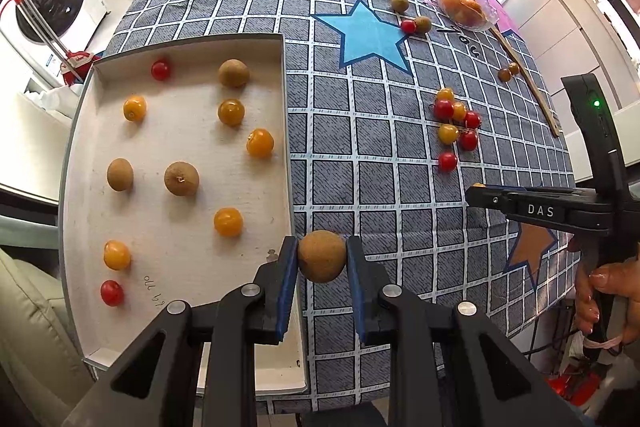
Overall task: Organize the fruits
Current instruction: 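Drop brown fruit into tray with left tool while right tool drops yellow tomato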
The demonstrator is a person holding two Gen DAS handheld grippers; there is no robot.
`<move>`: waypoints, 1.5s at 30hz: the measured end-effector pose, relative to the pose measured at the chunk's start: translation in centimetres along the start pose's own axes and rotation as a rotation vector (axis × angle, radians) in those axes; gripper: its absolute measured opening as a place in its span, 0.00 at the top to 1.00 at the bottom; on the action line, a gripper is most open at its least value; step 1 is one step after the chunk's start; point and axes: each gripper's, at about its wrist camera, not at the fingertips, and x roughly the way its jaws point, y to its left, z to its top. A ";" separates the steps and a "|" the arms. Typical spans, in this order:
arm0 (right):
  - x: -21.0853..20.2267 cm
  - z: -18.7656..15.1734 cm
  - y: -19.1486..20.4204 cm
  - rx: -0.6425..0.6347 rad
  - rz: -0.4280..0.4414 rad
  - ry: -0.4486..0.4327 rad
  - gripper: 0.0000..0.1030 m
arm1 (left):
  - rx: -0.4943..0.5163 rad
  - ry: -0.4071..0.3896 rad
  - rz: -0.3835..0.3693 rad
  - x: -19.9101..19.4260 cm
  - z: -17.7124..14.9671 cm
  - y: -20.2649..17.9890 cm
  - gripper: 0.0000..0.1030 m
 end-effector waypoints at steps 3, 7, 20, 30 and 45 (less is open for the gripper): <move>-0.7 0.4 2.7 -0.049 0.040 -0.005 0.80 | -0.028 -0.011 0.011 -0.5 -0.2 1.0 0.76; -1.5 0.9 7.1 -0.137 0.086 -0.003 0.80 | -0.074 -0.029 0.036 -1.2 -0.6 3.0 0.76; -0.3 4.3 19.1 -0.279 0.186 0.007 0.80 | -0.228 -0.100 0.177 -0.9 3.3 13.0 0.76; 2.4 7.8 23.9 -0.323 0.177 0.024 0.80 | -0.251 -0.055 0.224 3.0 7.2 16.9 0.76; 6.5 11.1 25.2 -0.335 0.141 0.087 0.77 | -0.217 -0.012 0.252 4.9 7.8 16.6 0.41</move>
